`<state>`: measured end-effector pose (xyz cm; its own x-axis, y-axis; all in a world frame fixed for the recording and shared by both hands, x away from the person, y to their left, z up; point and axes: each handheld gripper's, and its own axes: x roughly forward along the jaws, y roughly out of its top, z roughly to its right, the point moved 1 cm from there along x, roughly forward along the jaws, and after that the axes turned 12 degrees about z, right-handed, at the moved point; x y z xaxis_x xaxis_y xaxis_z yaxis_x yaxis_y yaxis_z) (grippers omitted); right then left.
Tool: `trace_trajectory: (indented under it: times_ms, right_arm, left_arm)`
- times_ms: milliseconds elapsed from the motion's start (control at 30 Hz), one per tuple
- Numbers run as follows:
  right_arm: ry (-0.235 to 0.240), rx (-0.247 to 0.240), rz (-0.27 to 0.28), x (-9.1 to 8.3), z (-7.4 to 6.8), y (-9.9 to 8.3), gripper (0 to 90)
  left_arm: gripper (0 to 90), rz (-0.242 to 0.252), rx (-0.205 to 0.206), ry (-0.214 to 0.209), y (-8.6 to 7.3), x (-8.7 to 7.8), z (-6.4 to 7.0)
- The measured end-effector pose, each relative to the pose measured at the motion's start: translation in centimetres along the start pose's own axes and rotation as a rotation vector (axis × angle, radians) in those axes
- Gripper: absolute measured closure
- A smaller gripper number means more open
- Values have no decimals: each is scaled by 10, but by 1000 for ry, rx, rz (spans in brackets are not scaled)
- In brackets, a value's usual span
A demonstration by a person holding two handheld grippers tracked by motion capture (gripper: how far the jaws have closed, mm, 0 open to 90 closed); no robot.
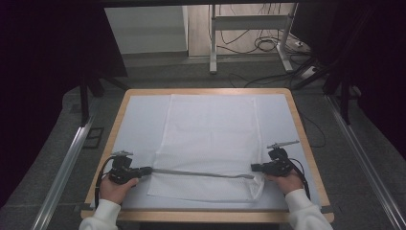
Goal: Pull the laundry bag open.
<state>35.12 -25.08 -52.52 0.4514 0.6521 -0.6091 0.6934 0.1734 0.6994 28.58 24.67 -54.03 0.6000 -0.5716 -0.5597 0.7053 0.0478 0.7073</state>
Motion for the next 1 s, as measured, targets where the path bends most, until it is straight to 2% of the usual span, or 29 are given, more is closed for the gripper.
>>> trace_trajectory:
  times_ms: [133, 267, 367, 433, 567, 667, 733, 767, 800, 867, 1000]
  right_arm:
    - [0, -11, 4, 0, -1, 0, 875]
    - [-2, -24, 10, -2, -1, 0, 872]
    - [-11, -31, 20, -4, -1, 0, 838]
    - [-36, -57, 26, -7, -2, -1, 710]
    - [-75, -83, 82, -19, -2, -1, 509]
    - [-101, -81, 139, -31, -1, -1, 418]
    - [-115, -69, 182, -39, 2, -2, 375]
    - [-115, -69, 182, -39, 2, -2, 375]
    - [-120, -66, 219, -48, 7, -4, 352]
    - [-124, -69, 244, -54, 10, -6, 342]
    - [-158, -75, 294, -64, 15, -10, 340]
  left_arm:
    - [864, 5, -1, 0, -1, 0, 1]
    - [844, 10, 18, 6, -1, 1, 3]
    - [742, 23, 33, 30, -2, 0, 1]
    - [638, 72, 33, 39, 0, -5, 2]
    - [454, 185, 69, 51, 6, -15, 9]
    - [364, 235, 121, 49, 11, -18, 17]
    - [337, 247, 153, 35, 13, -17, 22]
    - [331, 247, 153, 35, 13, -17, 22]
    - [325, 248, 168, 30, 15, -17, 24]
    - [321, 246, 202, 27, 18, -16, 28]
    - [321, 248, 211, 18, 22, -14, 30]
